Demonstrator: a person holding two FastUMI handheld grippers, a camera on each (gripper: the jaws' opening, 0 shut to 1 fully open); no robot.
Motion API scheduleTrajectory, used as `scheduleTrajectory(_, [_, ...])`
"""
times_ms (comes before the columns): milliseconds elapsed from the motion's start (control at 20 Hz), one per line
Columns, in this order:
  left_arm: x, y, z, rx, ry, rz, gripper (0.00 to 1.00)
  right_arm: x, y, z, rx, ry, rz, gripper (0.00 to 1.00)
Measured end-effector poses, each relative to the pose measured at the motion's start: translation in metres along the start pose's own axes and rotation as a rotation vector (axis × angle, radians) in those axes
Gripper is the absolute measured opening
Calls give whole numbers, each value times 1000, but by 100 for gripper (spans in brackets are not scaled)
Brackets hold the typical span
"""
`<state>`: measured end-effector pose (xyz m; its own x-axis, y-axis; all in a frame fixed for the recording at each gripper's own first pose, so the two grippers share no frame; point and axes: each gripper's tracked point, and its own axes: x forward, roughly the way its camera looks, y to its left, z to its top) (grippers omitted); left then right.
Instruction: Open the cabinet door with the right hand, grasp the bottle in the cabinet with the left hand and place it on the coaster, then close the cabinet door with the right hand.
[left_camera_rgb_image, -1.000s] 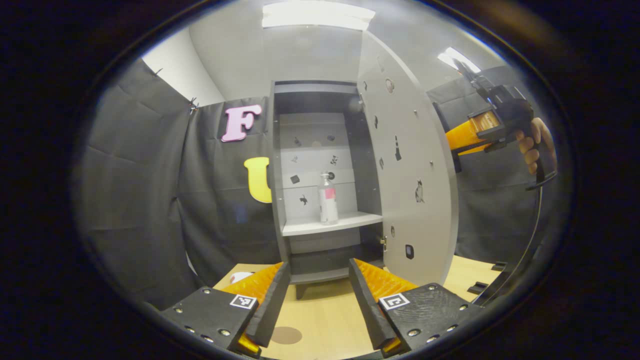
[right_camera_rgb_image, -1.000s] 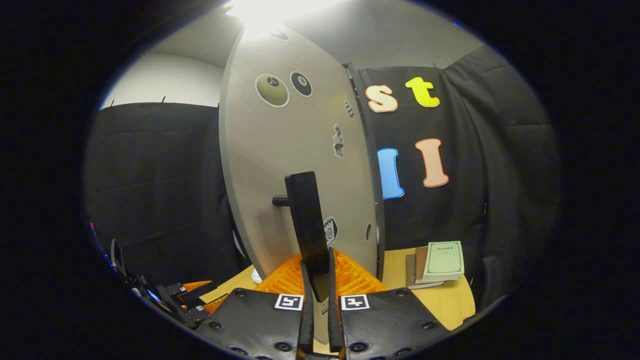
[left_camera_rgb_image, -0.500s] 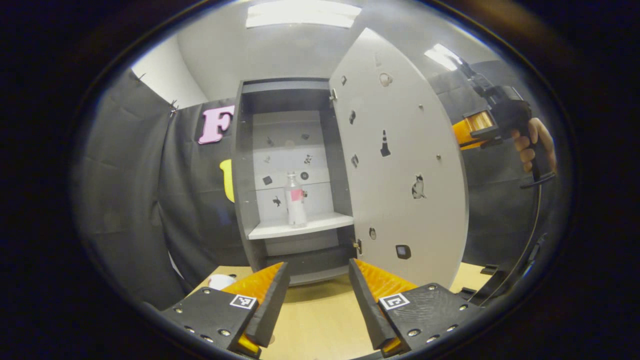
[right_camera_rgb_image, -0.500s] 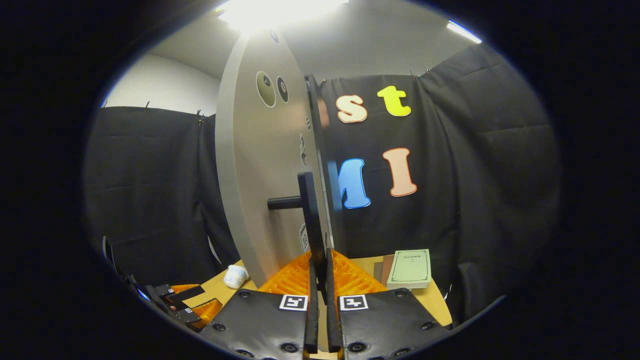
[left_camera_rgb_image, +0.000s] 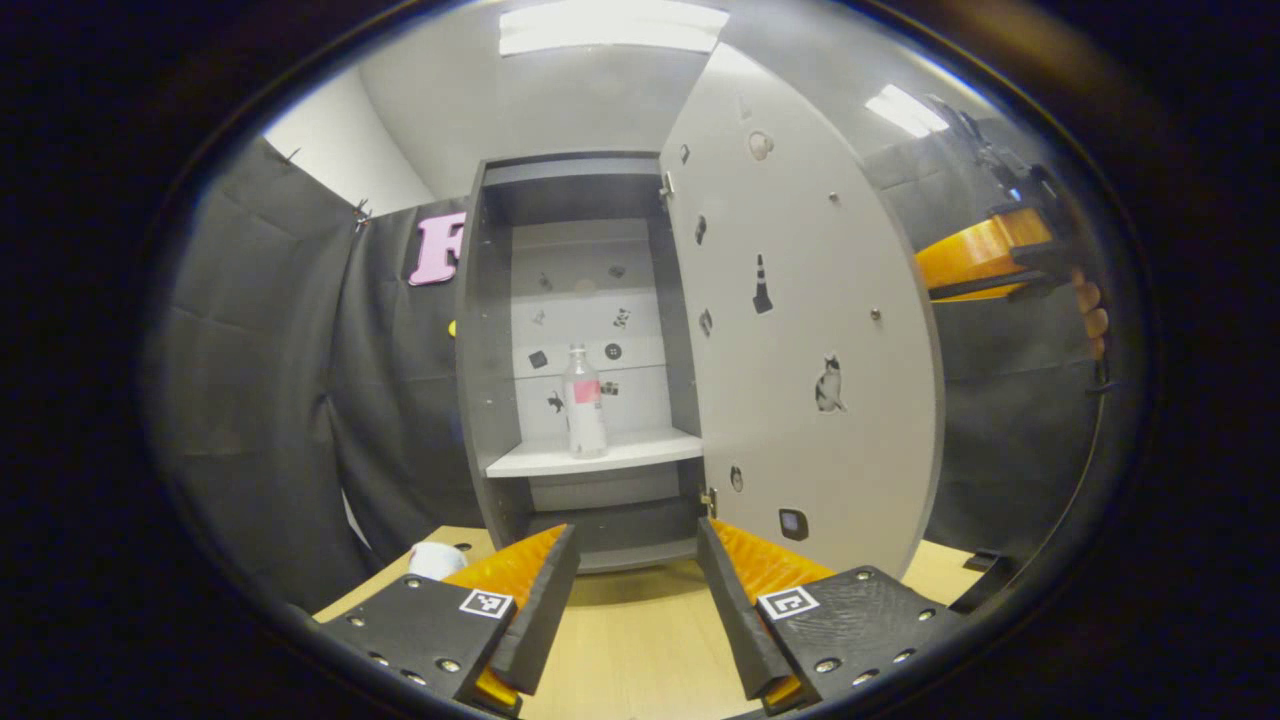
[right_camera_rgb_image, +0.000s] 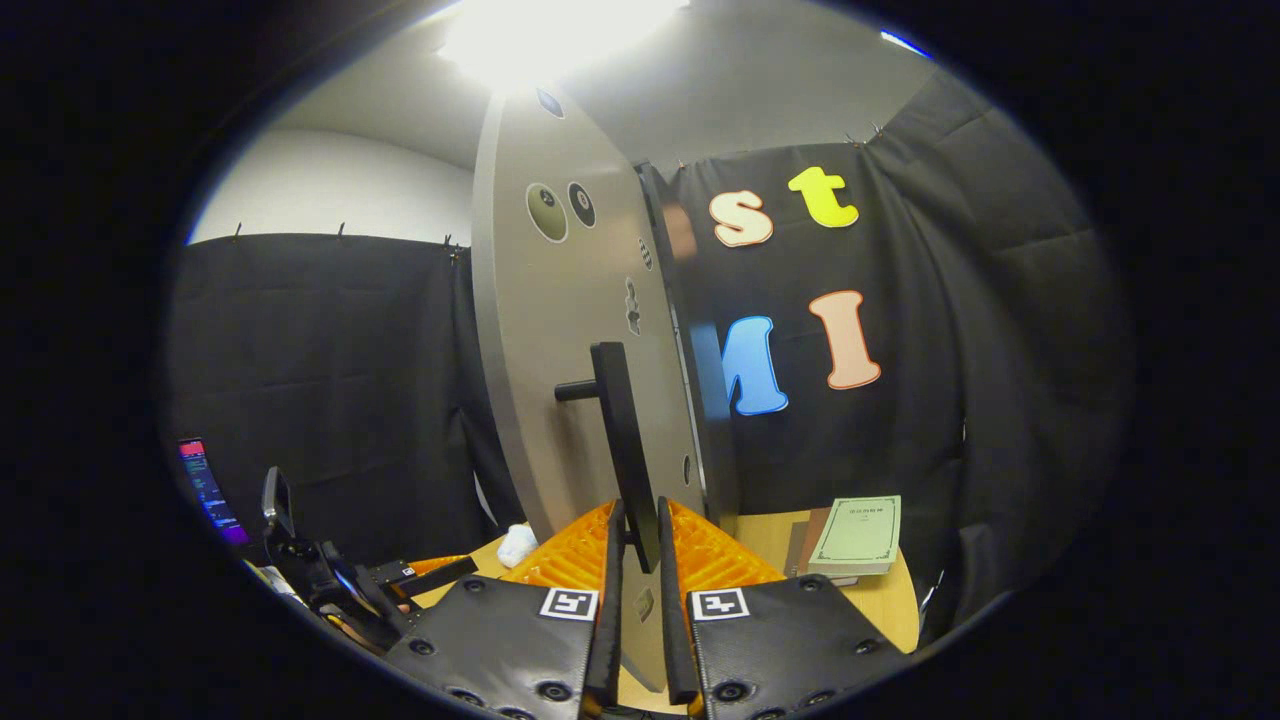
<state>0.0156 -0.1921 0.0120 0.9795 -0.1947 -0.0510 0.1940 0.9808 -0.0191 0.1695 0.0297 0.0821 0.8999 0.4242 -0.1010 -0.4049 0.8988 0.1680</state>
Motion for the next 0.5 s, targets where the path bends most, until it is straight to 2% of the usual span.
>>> scheduleTrajectory(50, [4,1,3,-9,-2,14,71,-2,-13,-1,-24,4,-28,20])
scheduleTrajectory(150, [15,5,12,-22,-6,20,73,-6,-29,-6,-43,13,-65,18])
scheduleTrajectory(200, [18,8,16,-27,-7,22,73,-9,-33,-7,-45,13,-69,23])
scheduleTrajectory(250, [23,11,20,-30,-5,17,76,-8,-40,-8,-53,12,-77,42])
scheduleTrajectory(350, [33,19,29,-14,-7,11,71,-8,-57,-9,-91,7,-130,80])
scheduleTrajectory(400, [39,26,35,3,-9,15,71,-8,-66,-12,-109,2,-162,90])
scheduleTrajectory(450, [48,31,40,17,-11,15,71,-7,-74,-13,-121,0,-192,94])
scheduleTrajectory(500, [58,38,44,32,-10,17,71,-7,-80,-14,-125,-5,-218,93])
